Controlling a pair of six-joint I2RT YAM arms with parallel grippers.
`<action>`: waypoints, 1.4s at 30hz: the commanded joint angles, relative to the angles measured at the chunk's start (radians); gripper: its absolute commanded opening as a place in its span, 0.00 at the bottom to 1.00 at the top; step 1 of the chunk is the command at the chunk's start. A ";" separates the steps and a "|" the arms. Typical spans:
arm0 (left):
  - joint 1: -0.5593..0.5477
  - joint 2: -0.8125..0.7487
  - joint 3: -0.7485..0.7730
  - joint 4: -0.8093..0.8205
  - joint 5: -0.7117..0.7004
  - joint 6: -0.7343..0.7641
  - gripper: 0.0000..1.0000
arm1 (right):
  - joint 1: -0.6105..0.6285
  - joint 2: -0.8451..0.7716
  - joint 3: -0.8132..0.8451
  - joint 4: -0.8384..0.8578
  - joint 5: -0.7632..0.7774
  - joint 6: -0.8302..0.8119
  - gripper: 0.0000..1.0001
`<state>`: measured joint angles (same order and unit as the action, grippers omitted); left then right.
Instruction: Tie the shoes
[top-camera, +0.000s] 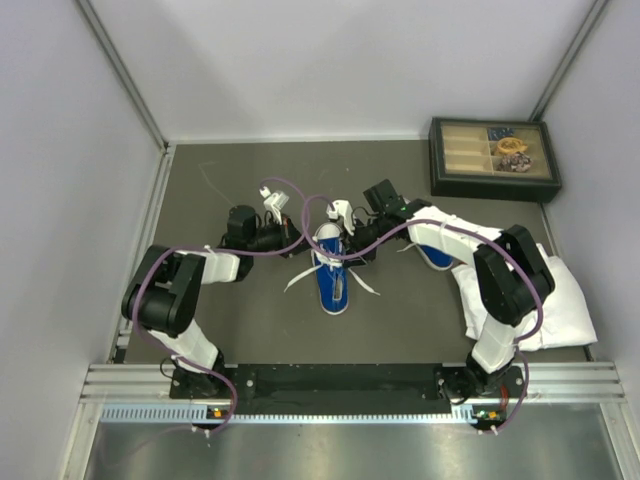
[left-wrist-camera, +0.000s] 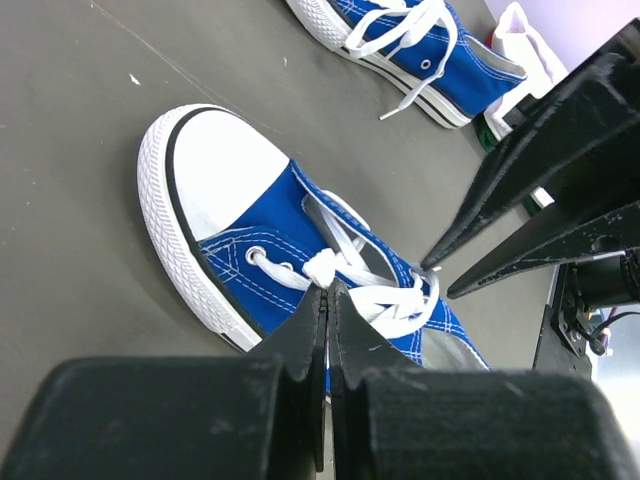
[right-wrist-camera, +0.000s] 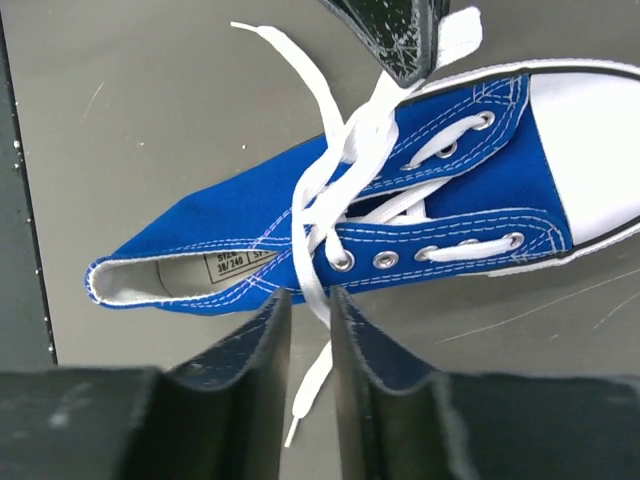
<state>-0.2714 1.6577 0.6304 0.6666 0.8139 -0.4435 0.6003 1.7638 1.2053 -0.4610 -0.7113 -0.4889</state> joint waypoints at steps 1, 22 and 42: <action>0.008 0.008 0.034 0.050 0.007 -0.003 0.00 | 0.013 0.014 0.056 -0.010 -0.043 -0.031 0.13; 0.012 0.011 0.043 0.028 0.001 0.005 0.00 | 0.029 0.039 0.091 -0.041 0.004 -0.002 0.38; 0.018 -0.006 0.043 -0.004 -0.024 0.011 0.04 | 0.029 -0.036 0.102 -0.108 -0.039 0.012 0.00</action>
<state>-0.2630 1.6657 0.6418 0.6548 0.7956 -0.4431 0.6151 1.8149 1.2701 -0.5549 -0.7059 -0.4885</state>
